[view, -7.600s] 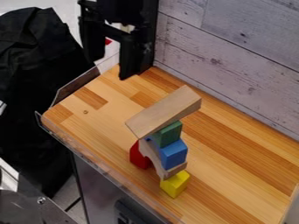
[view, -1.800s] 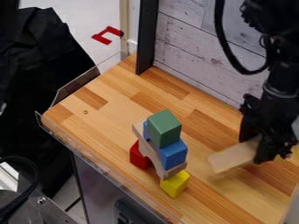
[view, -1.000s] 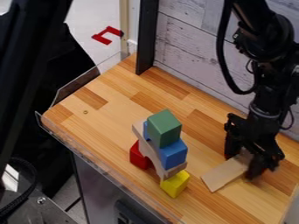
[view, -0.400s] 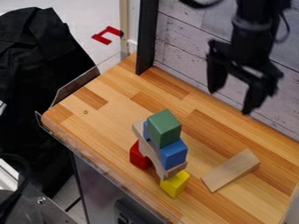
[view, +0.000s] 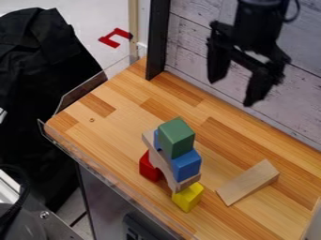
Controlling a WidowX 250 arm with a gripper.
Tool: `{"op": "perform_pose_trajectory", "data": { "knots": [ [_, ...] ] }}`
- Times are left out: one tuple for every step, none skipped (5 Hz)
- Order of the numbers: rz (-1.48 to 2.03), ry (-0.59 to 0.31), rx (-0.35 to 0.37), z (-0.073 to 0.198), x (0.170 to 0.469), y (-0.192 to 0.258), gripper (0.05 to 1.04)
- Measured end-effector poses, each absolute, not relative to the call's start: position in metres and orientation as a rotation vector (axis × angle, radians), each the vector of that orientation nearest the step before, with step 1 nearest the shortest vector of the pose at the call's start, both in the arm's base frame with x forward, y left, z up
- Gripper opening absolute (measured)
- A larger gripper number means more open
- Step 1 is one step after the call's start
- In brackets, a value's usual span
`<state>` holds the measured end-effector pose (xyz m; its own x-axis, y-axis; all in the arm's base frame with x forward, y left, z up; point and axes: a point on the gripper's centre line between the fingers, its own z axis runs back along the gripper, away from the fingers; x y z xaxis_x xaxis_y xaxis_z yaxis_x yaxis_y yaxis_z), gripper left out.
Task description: Remove the scalene triangle from the tower and put it in the the table
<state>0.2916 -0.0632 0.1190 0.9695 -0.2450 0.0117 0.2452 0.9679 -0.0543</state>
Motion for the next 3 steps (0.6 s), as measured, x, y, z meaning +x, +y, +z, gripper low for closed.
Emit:
{"op": "perform_pose_trajectory", "data": {
  "knots": [
    [-0.242, -0.016, -0.063, 0.129, 0.276, -0.045, 1.001],
    [-0.250, -0.046, -0.083, 0.138, 0.266, -0.036, 1.001],
    [-0.250, -0.034, -0.085, 0.140, 0.261, -0.031, 1.001]
  ]
}}
